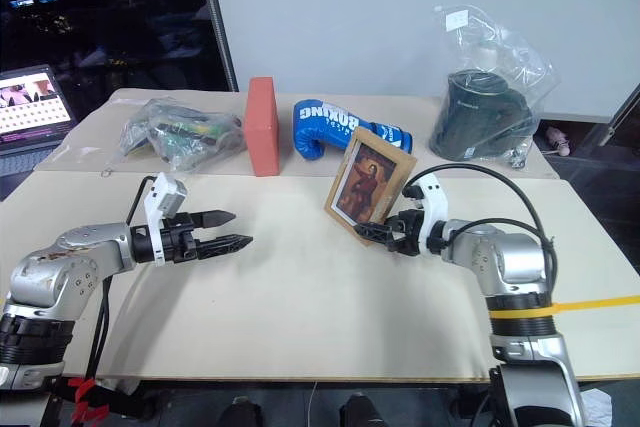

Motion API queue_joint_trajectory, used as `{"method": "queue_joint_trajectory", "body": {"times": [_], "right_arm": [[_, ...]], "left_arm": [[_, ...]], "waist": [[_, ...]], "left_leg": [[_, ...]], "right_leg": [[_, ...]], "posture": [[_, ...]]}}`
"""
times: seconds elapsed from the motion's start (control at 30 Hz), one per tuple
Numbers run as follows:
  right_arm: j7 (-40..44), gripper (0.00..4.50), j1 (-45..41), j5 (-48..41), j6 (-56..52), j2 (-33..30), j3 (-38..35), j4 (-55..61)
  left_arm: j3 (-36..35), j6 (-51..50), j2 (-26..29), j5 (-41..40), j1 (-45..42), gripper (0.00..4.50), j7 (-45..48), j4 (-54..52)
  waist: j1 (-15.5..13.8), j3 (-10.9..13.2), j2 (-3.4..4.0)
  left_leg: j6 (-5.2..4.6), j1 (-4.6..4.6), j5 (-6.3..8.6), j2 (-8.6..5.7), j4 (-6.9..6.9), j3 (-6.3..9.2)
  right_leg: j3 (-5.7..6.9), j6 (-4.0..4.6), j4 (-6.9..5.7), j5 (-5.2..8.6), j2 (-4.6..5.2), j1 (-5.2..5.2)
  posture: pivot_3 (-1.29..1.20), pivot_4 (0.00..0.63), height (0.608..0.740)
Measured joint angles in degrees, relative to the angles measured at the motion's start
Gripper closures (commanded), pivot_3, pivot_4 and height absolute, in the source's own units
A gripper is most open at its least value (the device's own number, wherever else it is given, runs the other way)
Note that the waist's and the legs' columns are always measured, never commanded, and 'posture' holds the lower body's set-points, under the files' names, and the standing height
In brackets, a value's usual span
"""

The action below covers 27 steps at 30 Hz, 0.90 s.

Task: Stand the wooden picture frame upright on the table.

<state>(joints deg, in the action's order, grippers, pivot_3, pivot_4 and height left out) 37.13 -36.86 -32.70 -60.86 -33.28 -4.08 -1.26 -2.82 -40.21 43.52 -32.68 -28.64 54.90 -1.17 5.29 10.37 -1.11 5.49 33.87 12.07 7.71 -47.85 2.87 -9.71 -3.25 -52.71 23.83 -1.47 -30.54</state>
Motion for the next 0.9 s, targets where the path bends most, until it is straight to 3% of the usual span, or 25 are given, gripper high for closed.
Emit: {"method": "queue_joint_trajectory", "body": {"times": [0.17,0.27,0.43,0.63,0.9], "right_arm": [[5.7,0.02,13.0,-2.3,-4.3,-14.4,0.7,15.4],[13.0,0.02,20.1,-8.4,-5.5,-20.2,-4.9,23.4],[15.1,0.02,28.1,-4.2,10.4,-18.1,-11.0,26.5],[3.7,0.02,32.3,8.6,28.7,-7.4,-11.9,15.7],[2.6,0.02,33.1,9.0,32.4,-4.5,-11.7,16.6]], "left_arm": [[1.4,6.2,0.3,4.9,1.3,0.0,0.3,1.2],[0.9,10.1,-1.0,6.5,2.8,0.0,-0.5,2.6],[0.0,16.7,-4.0,9.1,4.7,0.0,-2.8,3.0],[1.5,14.9,-4.9,12.4,5.3,0.0,-6.2,3.2],[1.5,15.9,-6.0,14.6,6.0,0.0,-8.1,3.3]], "waist": [[-1.2,0.0,0.13],[-1.2,0.0,0.13],[-1.3,0.0,0.09],[-1.3,-0.1,0.03],[-1.3,-0.1,0.06]], "left_leg": [[0.0,-0.08,0.0,0.01,0.21,-0.01],[0.0,-0.13,0.0,0.05,0.29,-0.02],[0.03,-0.27,-0.02,0.05,0.28,-0.02],[0.04,-0.27,-0.02,0.04,0.26,-0.03],[0.07,-0.28,-0.04,0.04,0.27,-0.02]], "right_leg": [[0.01,0.0,0.42,0.0,0.02,0.17],[0.02,-0.02,0.62,-0.03,0.02,0.29],[0.02,-0.12,0.86,-0.14,0.03,0.49],[0.0,-0.12,0.83,-0.17,0.04,0.49],[0.0,-0.11,0.75,-0.17,0.03,0.49]], "posture": [[0.0,0.15,0.657],[0.0,0.15,0.657],[0.0,0.15,0.657],[0.0,0.15,0.657],[0.0,0.15,0.657]]}}
